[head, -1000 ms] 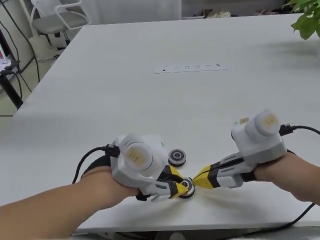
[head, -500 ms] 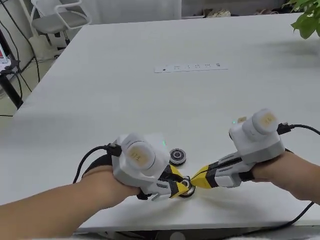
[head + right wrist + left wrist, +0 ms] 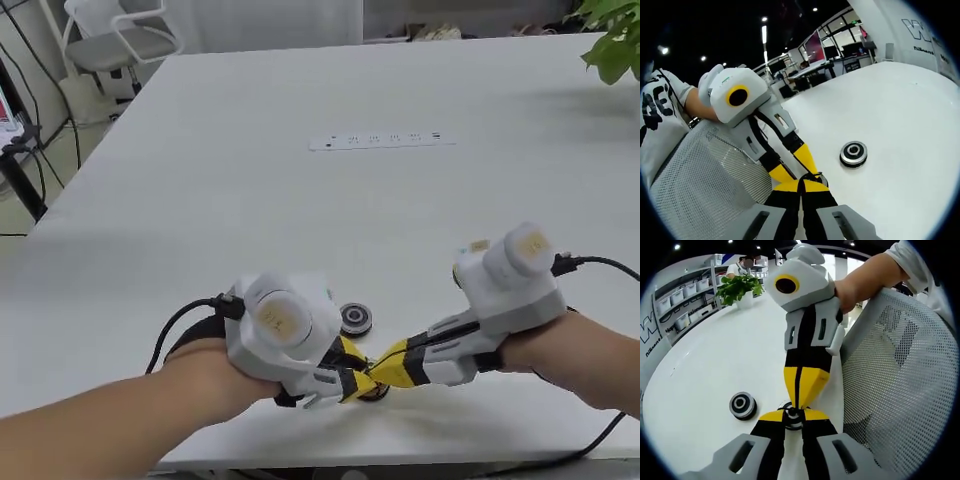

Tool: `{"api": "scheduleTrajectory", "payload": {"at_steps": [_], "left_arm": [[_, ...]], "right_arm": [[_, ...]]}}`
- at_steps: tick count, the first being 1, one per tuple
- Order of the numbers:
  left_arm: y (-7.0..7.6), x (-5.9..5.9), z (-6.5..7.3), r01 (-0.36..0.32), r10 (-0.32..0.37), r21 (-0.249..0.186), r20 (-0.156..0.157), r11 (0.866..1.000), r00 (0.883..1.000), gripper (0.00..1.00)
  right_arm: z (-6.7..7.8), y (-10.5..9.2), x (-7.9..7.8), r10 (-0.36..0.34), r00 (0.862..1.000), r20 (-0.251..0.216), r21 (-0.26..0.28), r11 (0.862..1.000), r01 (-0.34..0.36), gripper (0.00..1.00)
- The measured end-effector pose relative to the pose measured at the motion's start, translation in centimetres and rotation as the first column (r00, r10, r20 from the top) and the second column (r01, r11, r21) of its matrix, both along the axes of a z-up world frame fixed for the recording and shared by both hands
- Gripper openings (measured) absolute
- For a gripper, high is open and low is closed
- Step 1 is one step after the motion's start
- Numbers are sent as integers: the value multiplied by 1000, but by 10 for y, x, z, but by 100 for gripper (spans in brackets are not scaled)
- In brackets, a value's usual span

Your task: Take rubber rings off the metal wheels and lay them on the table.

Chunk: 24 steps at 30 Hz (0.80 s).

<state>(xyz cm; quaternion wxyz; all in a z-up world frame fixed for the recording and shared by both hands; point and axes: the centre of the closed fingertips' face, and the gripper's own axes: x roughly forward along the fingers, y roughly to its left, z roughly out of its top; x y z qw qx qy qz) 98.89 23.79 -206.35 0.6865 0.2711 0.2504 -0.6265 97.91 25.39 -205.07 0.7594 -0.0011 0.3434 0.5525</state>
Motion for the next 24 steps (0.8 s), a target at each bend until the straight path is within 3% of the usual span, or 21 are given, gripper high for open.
{"api": "scheduleTrajectory", "payload": {"at_steps": [2,12,24], "left_arm": [[0,0,0,-2,2,-2,-3,1000,1000,7],[0,0,1,-3,3,-7,-8,1000,1000,7],[-1,0,1,6,-7,-20,-12,1000,1000,7]], "right_arm": [[-2,-1,0,-14,1000,-14,9,1000,14,0],[-10,-9,0,-1,1000,1,-28,1000,1,0],[-12,-19,7,-46,999,-3,-6,999,46,0]]}}
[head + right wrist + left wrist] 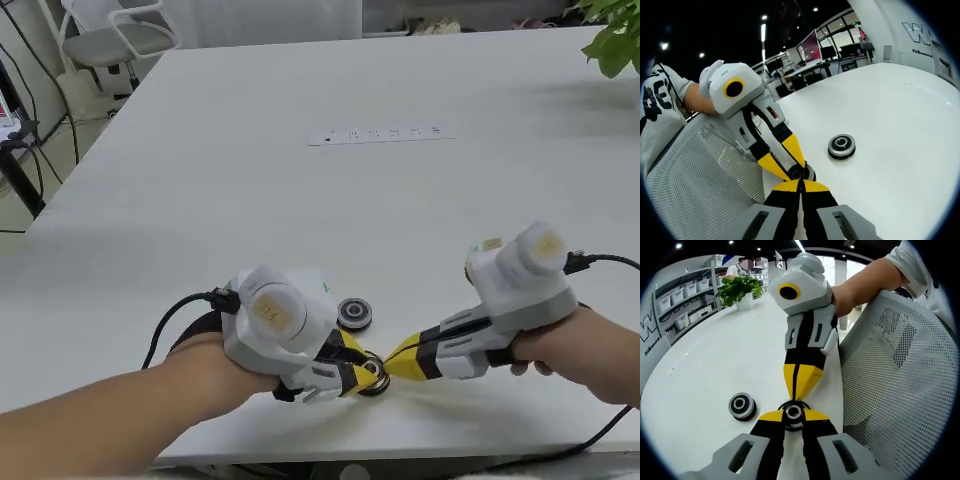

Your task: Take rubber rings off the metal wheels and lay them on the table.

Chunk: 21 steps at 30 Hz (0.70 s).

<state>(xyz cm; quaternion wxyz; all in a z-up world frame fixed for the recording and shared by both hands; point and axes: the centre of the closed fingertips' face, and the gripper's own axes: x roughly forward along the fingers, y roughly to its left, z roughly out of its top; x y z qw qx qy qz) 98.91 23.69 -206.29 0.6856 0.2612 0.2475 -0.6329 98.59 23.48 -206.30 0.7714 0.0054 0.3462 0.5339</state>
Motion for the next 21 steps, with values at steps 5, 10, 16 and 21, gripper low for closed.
{"api": "scheduleTrajectory", "payload": {"at_steps": [5,10,16,21], "left_arm": [[-1,0,0,2,-2,-2,0,1000,1000,8],[-2,0,0,9,-9,-3,5,1000,1000,8],[-2,0,0,25,-25,7,20,1000,999,8],[-2,-2,1,34,-34,7,12,999,999,11]], "right_arm": [[1,1,0,-2,1000,1,4,1000,2,0],[2,1,-1,-8,1000,-6,12,1000,8,0],[2,1,-1,-9,1000,-7,16,1000,9,0],[3,0,0,-11,1000,-7,20,1000,11,0]]}}
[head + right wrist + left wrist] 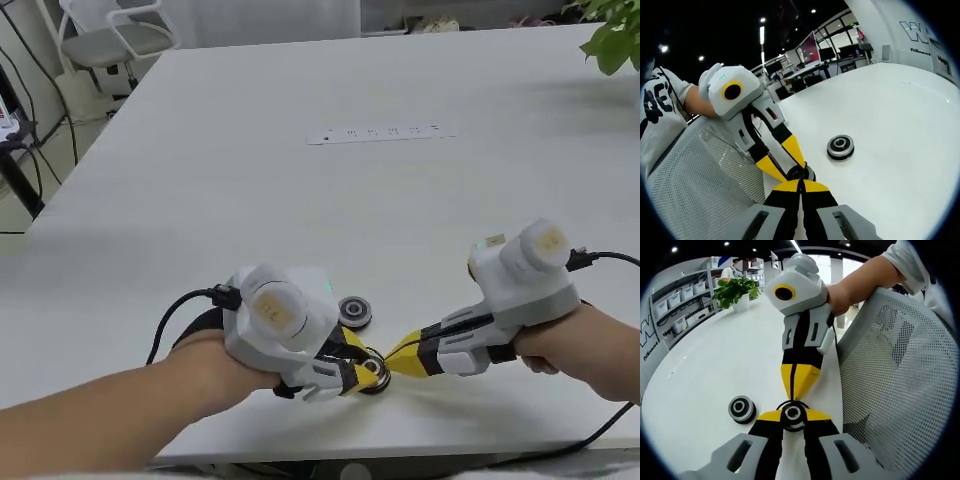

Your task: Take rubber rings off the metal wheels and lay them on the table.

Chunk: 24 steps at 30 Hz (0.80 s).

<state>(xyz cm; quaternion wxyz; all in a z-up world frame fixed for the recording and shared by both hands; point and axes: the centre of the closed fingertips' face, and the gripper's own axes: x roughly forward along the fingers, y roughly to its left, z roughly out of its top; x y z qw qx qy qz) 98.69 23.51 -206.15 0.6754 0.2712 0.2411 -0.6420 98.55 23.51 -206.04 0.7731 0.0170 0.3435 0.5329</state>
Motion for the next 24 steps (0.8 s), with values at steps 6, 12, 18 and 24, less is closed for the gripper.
{"api": "scheduleTrajectory", "payload": {"at_steps": [6,12,18,24], "left_arm": [[-1,-2,4,17,-17,-6,6,1000,1000,14],[0,-3,12,11,-11,-19,0,1000,1000,18],[5,-3,19,4,-4,-23,-3,1000,1000,22],[6,-4,29,-8,7,-47,-8,999,1000,23]], "right_arm": [[0,-2,2,-6,1000,-2,4,1000,6,0],[1,-2,2,-8,1000,-3,8,1000,9,0],[4,-4,5,-25,1000,4,13,1000,25,0],[5,-5,7,-36,999,-1,15,999,36,0]]}}
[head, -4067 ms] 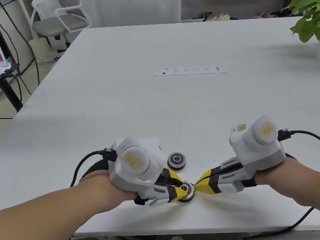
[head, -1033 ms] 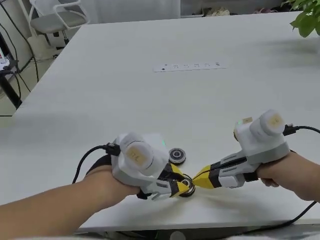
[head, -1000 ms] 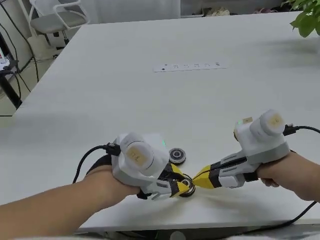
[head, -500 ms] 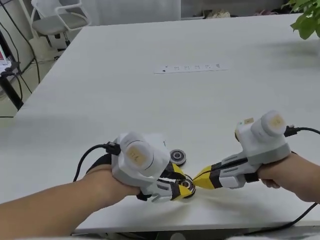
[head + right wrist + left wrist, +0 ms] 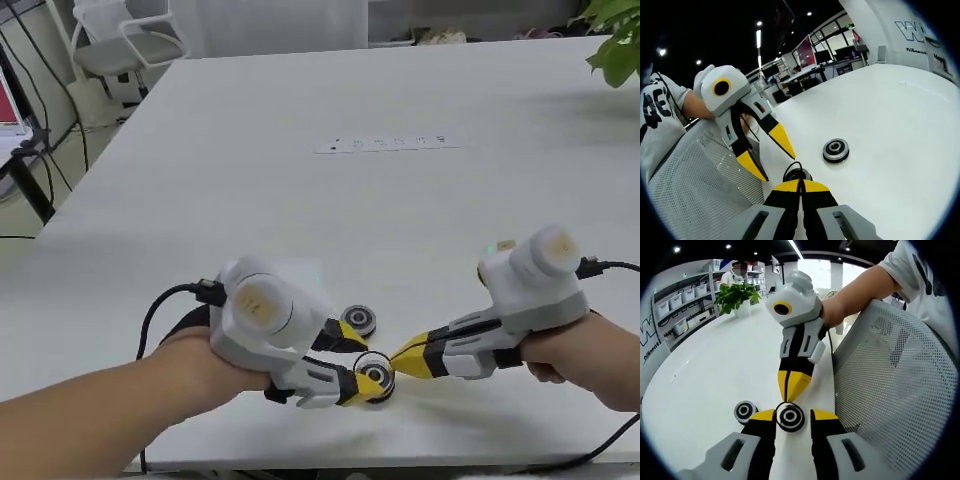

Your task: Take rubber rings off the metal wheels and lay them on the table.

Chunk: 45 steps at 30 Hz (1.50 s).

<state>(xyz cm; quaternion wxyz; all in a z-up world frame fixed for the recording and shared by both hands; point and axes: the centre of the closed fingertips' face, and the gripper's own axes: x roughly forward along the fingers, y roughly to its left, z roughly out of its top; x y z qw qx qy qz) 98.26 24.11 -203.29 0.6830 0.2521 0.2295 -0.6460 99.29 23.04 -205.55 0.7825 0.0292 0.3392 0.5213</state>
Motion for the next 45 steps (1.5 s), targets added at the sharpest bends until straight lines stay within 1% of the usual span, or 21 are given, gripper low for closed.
{"api": "scheduleTrajectory", "payload": {"at_steps": [11,15,19,24,26,31,34,37,41,45], "left_arm": [[9,2,19,-40,40,-46,-5,998,999,29],[13,3,32,-59,59,-74,-2,996,998,31],[20,2,40,-70,71,-88,6,994,997,34],[29,5,52,-110,111,-121,-3,987,994,38],[32,5,56,-121,122,-132,-2,984,993,39],[41,9,63,-148,149,-153,0,977,989,40],[46,10,65,-165,166,-163,-5,973,986,41],[52,11,66,-179,181,-169,-6,969,983,43],[57,9,69,-191,193,-181,-9,965,981,45],[64,6,72,-200,204,-188,3,962,979,47]], "right_arm": [[2,1,-1,-2,1000,-5,11,1000,2,0],[3,1,0,-3,1000,-4,13,1000,3,0],[4,1,0,-6,1000,-3,16,1000,6,0],[7,0,2,-17,1000,-1,24,1000,17,0],[8,-1,3,-20,1000,-1,29,999,20,0],[11,-1,5,-27,1000,2,34,999,27,0],[13,-1,6,-31,1000,6,39,999,31,0],[16,-2,7,-37,999,6,47,998,37,0],[17,-3,8,-42,999,6,47,998,42,0],[21,-2,7,-49,999,10,49,998,49,0]]}}
